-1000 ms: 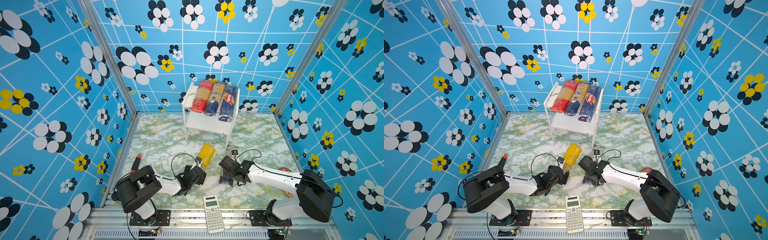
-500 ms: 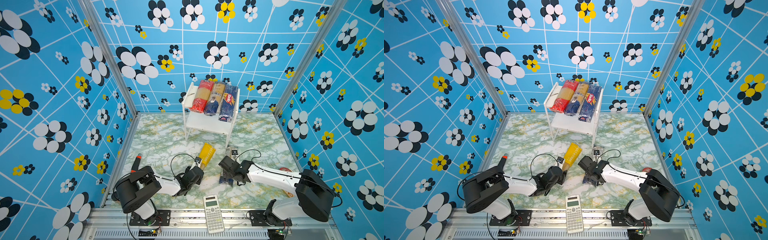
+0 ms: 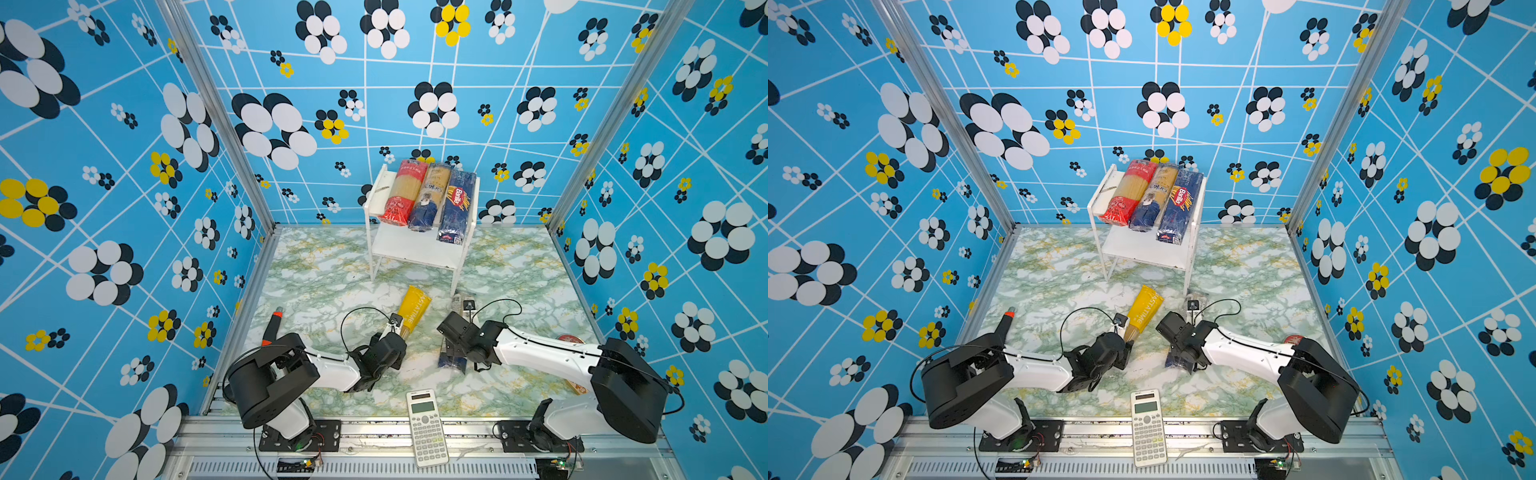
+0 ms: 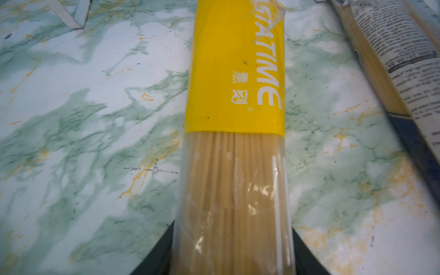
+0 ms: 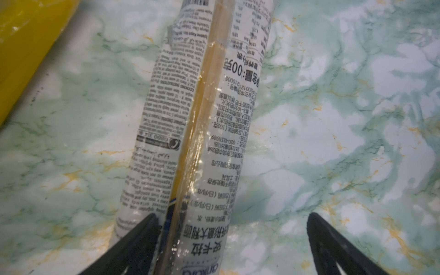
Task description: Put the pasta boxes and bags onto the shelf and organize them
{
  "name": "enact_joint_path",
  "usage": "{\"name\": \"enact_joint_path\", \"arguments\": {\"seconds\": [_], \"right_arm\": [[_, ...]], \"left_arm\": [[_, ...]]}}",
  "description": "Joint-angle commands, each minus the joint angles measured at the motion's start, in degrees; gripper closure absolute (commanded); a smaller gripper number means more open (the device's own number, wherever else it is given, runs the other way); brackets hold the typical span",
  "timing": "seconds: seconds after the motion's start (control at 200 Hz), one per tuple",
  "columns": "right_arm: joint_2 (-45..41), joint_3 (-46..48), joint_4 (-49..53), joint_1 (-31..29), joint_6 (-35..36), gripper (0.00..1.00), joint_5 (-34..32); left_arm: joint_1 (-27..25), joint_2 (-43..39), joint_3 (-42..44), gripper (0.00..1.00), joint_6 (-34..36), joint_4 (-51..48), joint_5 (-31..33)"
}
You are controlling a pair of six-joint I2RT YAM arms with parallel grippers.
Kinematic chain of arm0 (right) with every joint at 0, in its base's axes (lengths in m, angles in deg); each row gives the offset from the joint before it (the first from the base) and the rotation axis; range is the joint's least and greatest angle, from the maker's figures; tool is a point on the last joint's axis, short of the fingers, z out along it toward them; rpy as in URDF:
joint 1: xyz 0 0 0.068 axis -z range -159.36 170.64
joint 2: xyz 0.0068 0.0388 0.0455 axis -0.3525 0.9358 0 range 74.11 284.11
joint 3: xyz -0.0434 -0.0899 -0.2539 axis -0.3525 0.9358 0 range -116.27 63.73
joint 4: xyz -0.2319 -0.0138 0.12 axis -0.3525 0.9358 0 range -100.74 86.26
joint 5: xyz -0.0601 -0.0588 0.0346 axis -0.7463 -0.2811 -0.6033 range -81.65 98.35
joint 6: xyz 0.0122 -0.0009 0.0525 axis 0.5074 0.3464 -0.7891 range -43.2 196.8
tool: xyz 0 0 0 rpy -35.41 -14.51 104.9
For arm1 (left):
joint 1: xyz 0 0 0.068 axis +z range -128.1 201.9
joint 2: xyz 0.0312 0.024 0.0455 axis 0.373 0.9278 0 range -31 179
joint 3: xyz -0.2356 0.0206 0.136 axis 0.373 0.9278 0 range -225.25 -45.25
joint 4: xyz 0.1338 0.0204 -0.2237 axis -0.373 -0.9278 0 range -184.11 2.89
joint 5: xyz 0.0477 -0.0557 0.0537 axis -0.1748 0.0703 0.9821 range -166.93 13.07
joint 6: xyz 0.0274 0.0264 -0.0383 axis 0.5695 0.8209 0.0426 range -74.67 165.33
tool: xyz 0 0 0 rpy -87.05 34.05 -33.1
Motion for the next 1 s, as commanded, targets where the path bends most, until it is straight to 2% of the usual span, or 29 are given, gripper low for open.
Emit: {"name": "enact_joint_path", "arguments": {"seconds": [0.0, 0.185, 0.385, 0.66, 0.995], "right_arm": [[0.21, -0.33, 1.08, 0.25, -0.77, 0.01, -0.76], [0.12, -0.27, 1.11, 0.26, -0.80, 0.01, -0.85], [0.12, -0.33, 1.07, 0.25, -0.89, 0.01, -0.90], [0.20, -0.36, 1.00, 0.26, -0.89, 0.01, -0.94], [0.73, -0.92, 0.88, 0.26, -0.34, 0.01, -0.94]], "left_arm": [[-0.24, -1.06, 1.83, 0.79, -0.71, -10.52, -3.21], [0.02, -7.62, 1.01, 0.82, 0.30, -14.20, -2.83], [3.27, -16.19, -0.32, 0.86, 1.08, -20.01, -8.75], [6.44, -28.41, 0.35, 0.92, 1.13, -25.63, -10.95], [9.54, -33.49, -0.95, 0.94, -0.42, -27.52, -18.26]]}}
